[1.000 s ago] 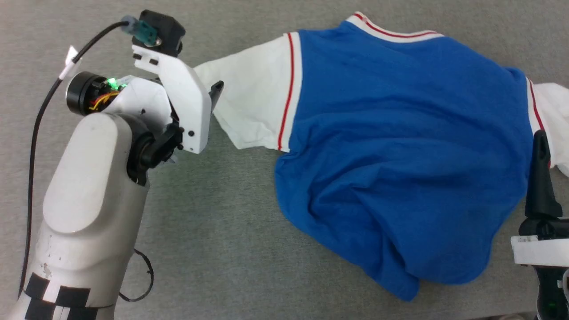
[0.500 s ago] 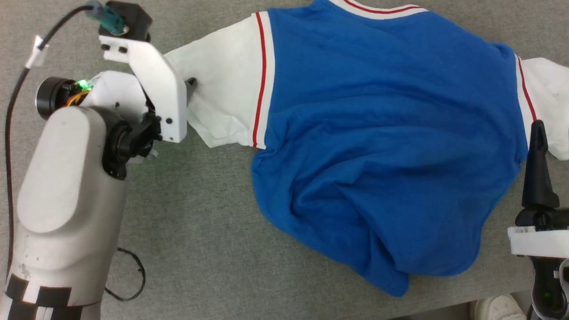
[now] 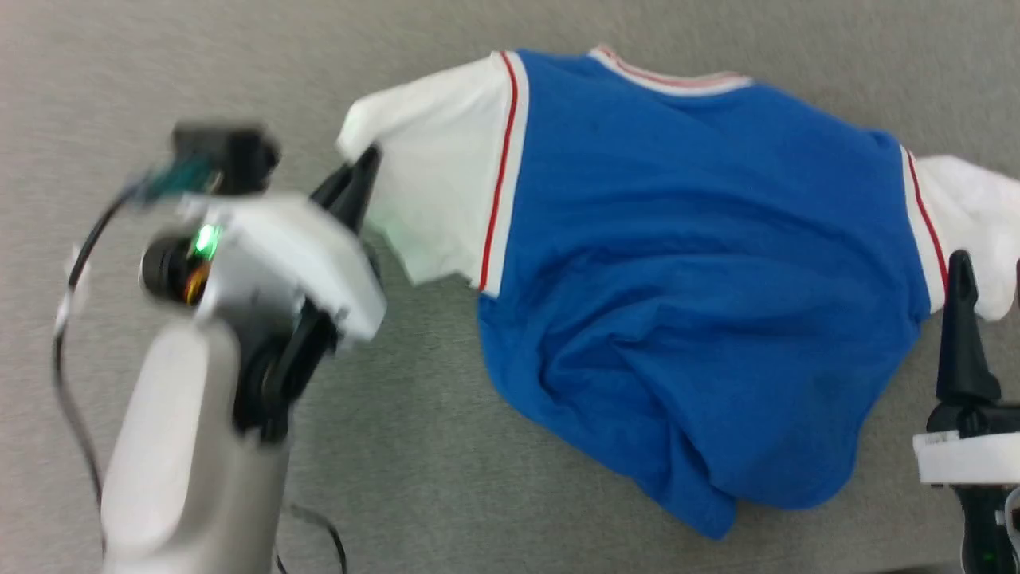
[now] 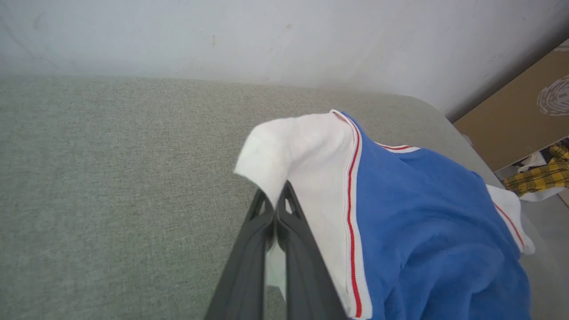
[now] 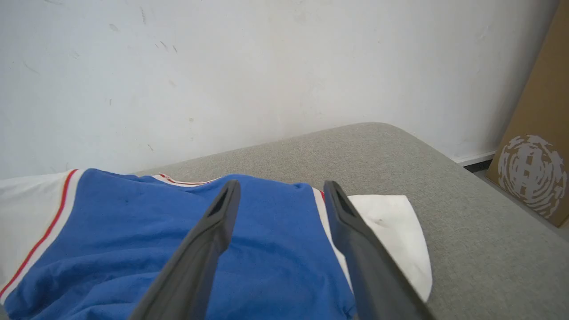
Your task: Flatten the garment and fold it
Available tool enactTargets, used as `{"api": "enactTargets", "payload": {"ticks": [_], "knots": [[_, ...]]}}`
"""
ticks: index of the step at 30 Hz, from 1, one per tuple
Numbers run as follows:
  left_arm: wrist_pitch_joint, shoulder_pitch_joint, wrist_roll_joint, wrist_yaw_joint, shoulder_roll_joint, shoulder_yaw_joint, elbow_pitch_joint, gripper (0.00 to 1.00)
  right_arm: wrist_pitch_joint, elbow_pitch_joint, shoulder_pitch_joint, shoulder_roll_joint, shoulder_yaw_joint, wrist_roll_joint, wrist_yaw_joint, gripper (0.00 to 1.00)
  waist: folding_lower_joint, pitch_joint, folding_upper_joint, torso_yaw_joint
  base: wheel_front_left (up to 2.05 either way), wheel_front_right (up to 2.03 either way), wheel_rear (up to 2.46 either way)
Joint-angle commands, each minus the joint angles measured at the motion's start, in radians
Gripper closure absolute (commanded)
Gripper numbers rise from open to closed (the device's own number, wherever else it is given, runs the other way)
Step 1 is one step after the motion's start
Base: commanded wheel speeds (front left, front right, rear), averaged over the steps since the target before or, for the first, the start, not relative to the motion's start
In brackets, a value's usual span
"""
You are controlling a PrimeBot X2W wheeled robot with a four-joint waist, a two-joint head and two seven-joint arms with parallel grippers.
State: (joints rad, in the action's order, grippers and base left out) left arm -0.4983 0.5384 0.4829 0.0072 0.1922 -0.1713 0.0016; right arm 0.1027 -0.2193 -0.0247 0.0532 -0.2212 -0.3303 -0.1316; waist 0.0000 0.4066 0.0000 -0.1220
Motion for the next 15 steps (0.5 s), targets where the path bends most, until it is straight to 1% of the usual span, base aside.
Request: {"api": "enactTargets", "payload": {"ticks": [1, 6, 10, 12, 15], "knots": [[0.037, -0.084, 0.014, 0.024, -0.008, 0.027, -0.056, 1.0, -0.01, -0.011, 0.018, -0.003, 0.001, 0.009, 0.001, 0.0, 0.0, -0.104, 0.0, 0.084, 0.0, 0.0, 0.0], [0.116, -0.377, 0.054, 0.106, -0.031, 0.13, -0.239, 1.0, -0.042, -0.035, 0.051, -0.003, 0.01, 0.015, 0.001, 0.0, 0.0, -0.148, 0.0, 0.127, 0.0, 0.0, 0.0], [0.153, -0.593, 0.089, 0.149, -0.029, 0.238, -0.325, 1.0, -0.069, -0.051, 0.083, -0.003, 0.001, 0.024, 0.001, 0.0, 0.0, -0.17, 0.0, 0.163, 0.0, 0.0, 0.0], [0.162, -0.658, 0.082, 0.149, -0.008, 0.268, -0.339, 1.0, -0.082, -0.058, 0.096, -0.003, -0.006, 0.031, 0.001, 0.0, 0.0, -0.179, 0.0, 0.183, 0.0, 0.0, 0.0], [0.161, -0.69, 0.094, 0.134, -0.01, 0.261, -0.352, 1.0, -0.12, -0.066, 0.089, -0.003, -0.009, 0.035, 0.001, 0.0, 0.0, -0.19, 0.0, 0.204, 0.0, 0.0, 0.0]]}}
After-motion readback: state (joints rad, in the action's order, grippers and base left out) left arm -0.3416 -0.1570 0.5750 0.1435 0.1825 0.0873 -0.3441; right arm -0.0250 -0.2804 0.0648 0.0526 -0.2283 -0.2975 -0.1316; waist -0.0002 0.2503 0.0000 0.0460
